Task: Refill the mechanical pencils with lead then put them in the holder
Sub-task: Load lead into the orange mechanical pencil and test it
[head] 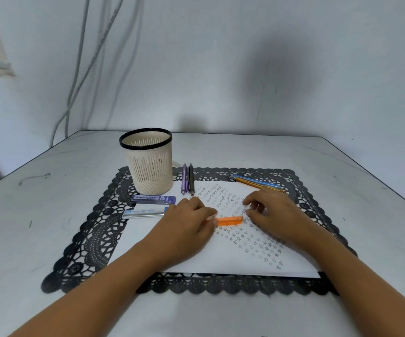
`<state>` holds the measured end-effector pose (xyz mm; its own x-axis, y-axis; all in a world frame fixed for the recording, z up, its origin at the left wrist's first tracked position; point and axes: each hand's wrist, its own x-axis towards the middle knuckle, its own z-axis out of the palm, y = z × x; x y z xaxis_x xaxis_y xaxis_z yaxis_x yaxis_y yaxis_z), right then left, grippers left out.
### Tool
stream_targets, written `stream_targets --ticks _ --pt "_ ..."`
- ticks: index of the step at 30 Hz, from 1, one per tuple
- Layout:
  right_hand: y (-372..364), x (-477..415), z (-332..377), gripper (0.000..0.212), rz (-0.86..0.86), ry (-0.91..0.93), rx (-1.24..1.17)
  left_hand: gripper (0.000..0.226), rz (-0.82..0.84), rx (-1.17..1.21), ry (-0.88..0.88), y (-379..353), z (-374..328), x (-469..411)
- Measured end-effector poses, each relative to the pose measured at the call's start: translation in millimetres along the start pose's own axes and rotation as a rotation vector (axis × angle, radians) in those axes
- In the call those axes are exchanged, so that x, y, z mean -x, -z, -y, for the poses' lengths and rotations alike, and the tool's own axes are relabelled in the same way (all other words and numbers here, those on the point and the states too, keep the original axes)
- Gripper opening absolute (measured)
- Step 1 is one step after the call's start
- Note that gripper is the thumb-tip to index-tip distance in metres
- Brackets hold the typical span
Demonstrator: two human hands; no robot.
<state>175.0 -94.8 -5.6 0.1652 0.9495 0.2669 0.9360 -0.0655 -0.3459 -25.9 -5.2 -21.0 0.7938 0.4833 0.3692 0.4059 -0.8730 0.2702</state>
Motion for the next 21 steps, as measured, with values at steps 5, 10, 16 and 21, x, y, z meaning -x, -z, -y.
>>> stream_targets --ticks 5,10,16,21 --pt "0 0 -2 0.021 -0.019 -0.021 -0.034 0.037 0.034 0.070 0.023 10 0 -3" --pt "-1 0 -2 0.020 -0.051 -0.063 -0.094 0.033 0.060 0.093 0.079 38 7 -11" --pt "1 2 -1 0.017 -0.064 -0.081 -0.126 0.026 0.058 0.033 0.155 68 26 -5" --pt "2 1 2 0.020 -0.078 -0.084 -0.132 0.034 0.059 -0.038 0.217 67 47 24"
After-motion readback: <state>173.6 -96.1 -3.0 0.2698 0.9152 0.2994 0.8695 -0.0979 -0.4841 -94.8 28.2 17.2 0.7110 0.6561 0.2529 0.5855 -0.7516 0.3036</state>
